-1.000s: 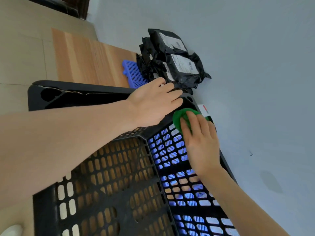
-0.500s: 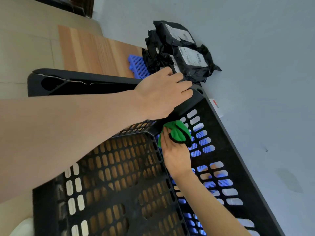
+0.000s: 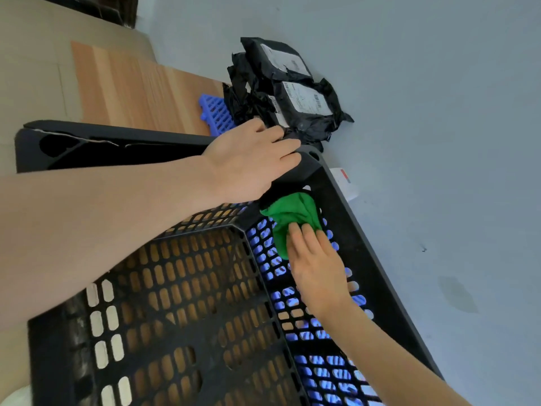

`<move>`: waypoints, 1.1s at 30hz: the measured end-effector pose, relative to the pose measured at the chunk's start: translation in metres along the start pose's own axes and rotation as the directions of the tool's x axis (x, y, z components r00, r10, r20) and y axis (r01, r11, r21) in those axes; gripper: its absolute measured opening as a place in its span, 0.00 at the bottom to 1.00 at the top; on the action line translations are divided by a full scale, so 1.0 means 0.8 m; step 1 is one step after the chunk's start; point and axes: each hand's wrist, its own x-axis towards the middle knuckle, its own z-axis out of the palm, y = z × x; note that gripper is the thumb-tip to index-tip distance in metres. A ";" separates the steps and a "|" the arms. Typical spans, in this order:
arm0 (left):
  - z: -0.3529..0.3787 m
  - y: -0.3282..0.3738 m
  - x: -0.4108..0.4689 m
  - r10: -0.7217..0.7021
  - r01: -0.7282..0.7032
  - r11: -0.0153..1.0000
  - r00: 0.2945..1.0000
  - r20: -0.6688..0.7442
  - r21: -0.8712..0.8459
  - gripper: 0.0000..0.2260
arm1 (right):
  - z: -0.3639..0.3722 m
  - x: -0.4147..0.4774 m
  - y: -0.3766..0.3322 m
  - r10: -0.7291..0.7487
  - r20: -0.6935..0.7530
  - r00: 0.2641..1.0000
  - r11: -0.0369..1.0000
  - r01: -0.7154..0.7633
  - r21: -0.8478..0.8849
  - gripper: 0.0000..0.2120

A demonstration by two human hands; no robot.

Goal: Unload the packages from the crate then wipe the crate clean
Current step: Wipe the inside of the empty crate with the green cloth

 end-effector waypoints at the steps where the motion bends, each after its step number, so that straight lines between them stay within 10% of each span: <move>1: 0.000 0.000 0.000 0.005 -0.005 1.000 1.000 0.000 0.002 0.23 | -0.009 -0.006 0.012 0.031 -0.077 0.997 0.999 -0.032 -0.013 0.20; 7: 0.001 0.001 0.000 -0.015 0.015 0.999 1.000 0.009 -0.034 0.23 | -0.037 -0.045 0.059 0.169 -0.201 0.965 0.985 -0.161 0.055 0.22; 21: 0.005 0.000 0.007 -0.029 0.029 0.997 1.000 0.004 -0.067 0.22 | 0.072 -0.001 -0.074 -0.366 0.249 0.897 0.925 0.381 -0.012 0.25; 33: -0.001 0.000 0.000 -0.062 0.062 0.992 0.998 0.007 -0.112 0.24 | -0.029 -0.091 0.056 0.016 -0.071 0.997 0.999 -0.012 0.052 0.21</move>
